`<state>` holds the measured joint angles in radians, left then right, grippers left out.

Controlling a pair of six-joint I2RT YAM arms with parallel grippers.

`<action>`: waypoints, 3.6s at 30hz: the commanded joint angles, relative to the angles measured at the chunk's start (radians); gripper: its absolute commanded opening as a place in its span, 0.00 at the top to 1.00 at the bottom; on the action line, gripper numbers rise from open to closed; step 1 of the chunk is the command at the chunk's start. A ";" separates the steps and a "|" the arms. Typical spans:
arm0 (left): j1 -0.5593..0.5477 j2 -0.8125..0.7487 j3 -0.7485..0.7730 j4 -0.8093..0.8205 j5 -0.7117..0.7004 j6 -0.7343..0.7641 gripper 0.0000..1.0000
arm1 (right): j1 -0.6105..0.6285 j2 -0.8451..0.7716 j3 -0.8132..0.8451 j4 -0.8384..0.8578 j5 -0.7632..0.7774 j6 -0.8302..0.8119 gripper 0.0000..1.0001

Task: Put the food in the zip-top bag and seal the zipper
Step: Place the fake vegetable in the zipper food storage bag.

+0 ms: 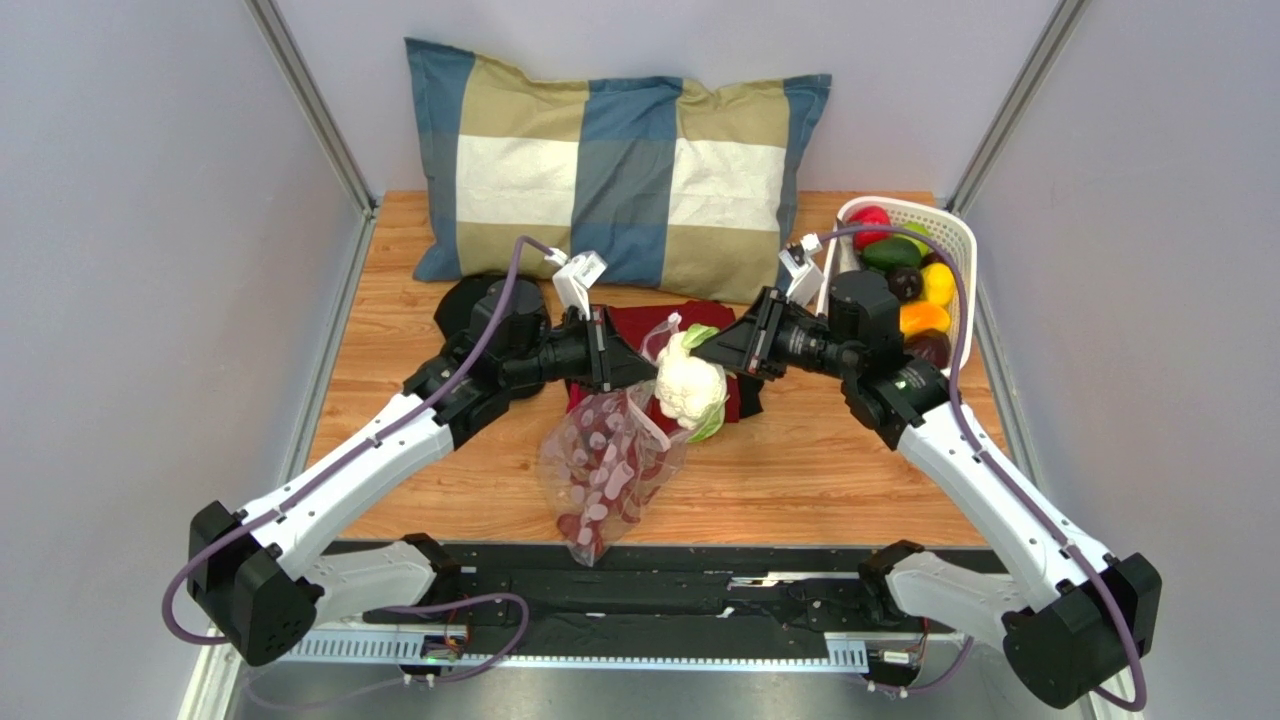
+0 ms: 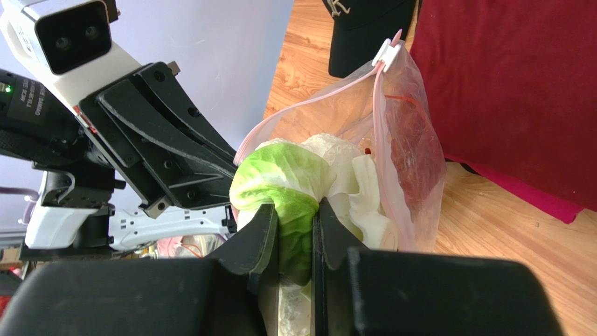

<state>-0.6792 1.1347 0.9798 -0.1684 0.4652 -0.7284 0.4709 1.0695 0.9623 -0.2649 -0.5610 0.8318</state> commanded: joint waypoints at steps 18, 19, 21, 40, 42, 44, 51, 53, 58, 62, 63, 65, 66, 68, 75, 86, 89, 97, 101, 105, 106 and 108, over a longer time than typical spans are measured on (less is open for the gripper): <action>-0.020 -0.101 -0.016 0.273 0.151 -0.034 1.00 | 0.023 -0.013 0.036 -0.116 0.070 -0.234 1.00; -0.023 -0.096 -0.020 0.285 0.161 -0.046 1.00 | 0.023 -0.006 0.041 -0.109 0.064 -0.224 1.00; -0.025 -0.081 -0.016 0.297 0.188 -0.045 1.00 | 0.021 0.009 0.055 -0.076 0.038 -0.189 1.00; -0.036 -0.096 -0.064 0.421 0.205 -0.112 1.00 | 0.029 0.020 0.113 0.113 0.131 0.412 1.00; -0.037 -0.096 -0.069 0.426 0.205 -0.127 1.00 | 0.041 0.015 0.124 0.092 0.144 0.385 1.00; -0.037 -0.090 -0.070 0.452 0.205 -0.150 1.00 | 0.092 0.004 0.122 0.047 0.227 0.319 1.00; -0.037 -0.044 -0.046 0.507 0.213 -0.213 1.00 | 0.259 -0.011 0.027 0.102 0.446 0.172 1.00; -0.037 -0.046 -0.040 0.512 0.217 -0.210 1.00 | 0.322 -0.017 0.027 0.101 0.452 0.041 1.00; -0.037 -0.081 -0.030 0.489 0.227 -0.171 1.00 | 0.324 -0.046 0.013 0.053 0.263 -0.156 1.00; -0.037 -0.105 -0.047 0.475 0.237 -0.140 1.00 | 0.305 -0.077 -0.007 0.018 0.066 -0.263 1.00; -0.037 -0.108 -0.052 0.480 0.239 -0.132 1.00 | 0.305 -0.080 -0.011 0.023 0.038 -0.260 1.00; -0.037 -0.108 -0.058 0.491 0.250 -0.125 1.00 | 0.305 -0.071 -0.037 0.053 -0.068 -0.211 1.00; -0.037 -0.112 -0.058 0.506 0.253 -0.123 1.00 | 0.304 -0.050 -0.048 0.094 -0.109 -0.189 1.00; -0.037 -0.108 -0.056 0.524 0.283 -0.112 1.00 | 0.302 -0.039 -0.076 0.136 -0.201 -0.160 1.00; -0.037 -0.148 -0.064 0.474 0.302 -0.013 1.00 | 0.239 -0.008 -0.001 0.015 -0.417 -0.246 1.00; -0.042 -0.167 -0.070 0.498 0.366 0.069 1.00 | 0.267 0.035 0.071 0.015 -0.565 -0.278 0.49; -0.045 -0.173 -0.073 0.494 0.386 0.076 1.00 | 0.239 0.049 0.188 -0.270 -0.484 -0.480 0.19; -0.048 -0.190 -0.075 0.472 0.395 0.099 1.00 | 0.029 0.046 0.345 -0.444 -0.456 -0.594 0.10; -0.048 -0.200 -0.082 0.458 0.388 0.119 1.00 | -0.021 0.037 0.378 -0.485 -0.384 -0.623 0.21; -0.048 -0.199 -0.084 0.452 0.382 0.129 1.00 | -0.034 0.021 0.360 -0.511 -0.225 -0.674 0.38; -0.048 -0.200 -0.084 0.448 0.372 0.132 1.00 | -0.035 0.017 0.359 -0.511 -0.197 -0.681 0.42; -0.048 -0.201 -0.087 0.443 0.365 0.135 1.00 | -0.038 0.006 0.355 -0.517 -0.162 -0.691 0.47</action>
<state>-0.7284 0.9661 0.8886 0.2176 0.8383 -0.6304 0.4435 1.1065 1.3052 -0.7521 -0.8516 0.2020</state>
